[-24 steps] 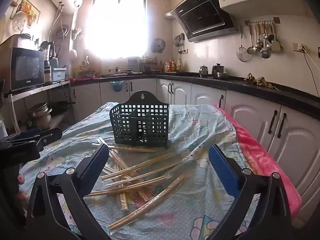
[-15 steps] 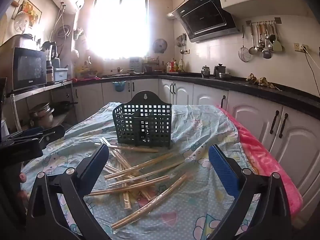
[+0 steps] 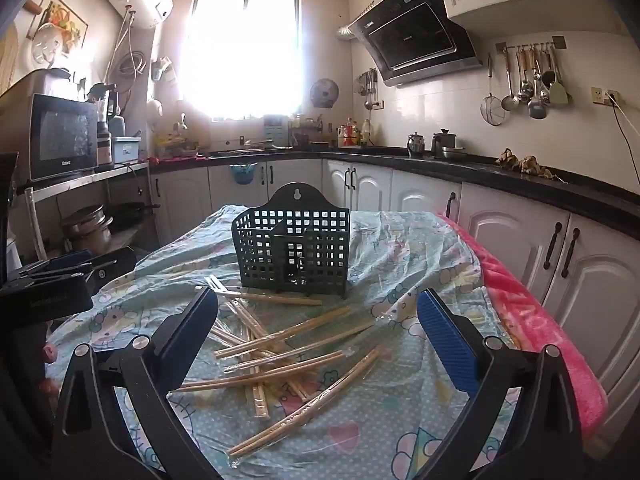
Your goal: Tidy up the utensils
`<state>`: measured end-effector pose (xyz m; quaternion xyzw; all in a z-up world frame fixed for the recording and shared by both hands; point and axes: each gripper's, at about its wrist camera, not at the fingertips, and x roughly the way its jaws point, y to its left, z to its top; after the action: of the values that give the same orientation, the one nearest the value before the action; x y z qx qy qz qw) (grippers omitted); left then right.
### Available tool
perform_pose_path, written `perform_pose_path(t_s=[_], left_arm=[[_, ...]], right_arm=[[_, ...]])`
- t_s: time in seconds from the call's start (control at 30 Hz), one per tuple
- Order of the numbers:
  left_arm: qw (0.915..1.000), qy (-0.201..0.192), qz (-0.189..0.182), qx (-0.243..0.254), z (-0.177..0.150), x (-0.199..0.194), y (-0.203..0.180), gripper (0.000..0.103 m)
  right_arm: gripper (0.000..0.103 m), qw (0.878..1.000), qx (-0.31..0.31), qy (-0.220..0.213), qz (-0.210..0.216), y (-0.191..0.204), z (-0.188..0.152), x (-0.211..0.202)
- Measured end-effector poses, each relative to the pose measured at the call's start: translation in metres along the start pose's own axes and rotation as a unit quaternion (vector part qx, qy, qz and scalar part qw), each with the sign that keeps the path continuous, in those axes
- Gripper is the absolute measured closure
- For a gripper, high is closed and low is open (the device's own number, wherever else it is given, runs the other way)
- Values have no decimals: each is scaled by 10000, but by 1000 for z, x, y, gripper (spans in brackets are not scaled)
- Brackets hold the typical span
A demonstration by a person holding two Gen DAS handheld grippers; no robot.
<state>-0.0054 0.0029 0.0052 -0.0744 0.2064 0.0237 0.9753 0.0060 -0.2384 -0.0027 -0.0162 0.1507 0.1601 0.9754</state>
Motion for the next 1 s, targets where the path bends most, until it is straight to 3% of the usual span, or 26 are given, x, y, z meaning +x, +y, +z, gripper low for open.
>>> perform_pose_path(t_s=[1.0], left_arm=[[10000,-42,9,9,1,0,-3,11]], right_arm=[[6,10000,-1,-71,15,2,4,-5]])
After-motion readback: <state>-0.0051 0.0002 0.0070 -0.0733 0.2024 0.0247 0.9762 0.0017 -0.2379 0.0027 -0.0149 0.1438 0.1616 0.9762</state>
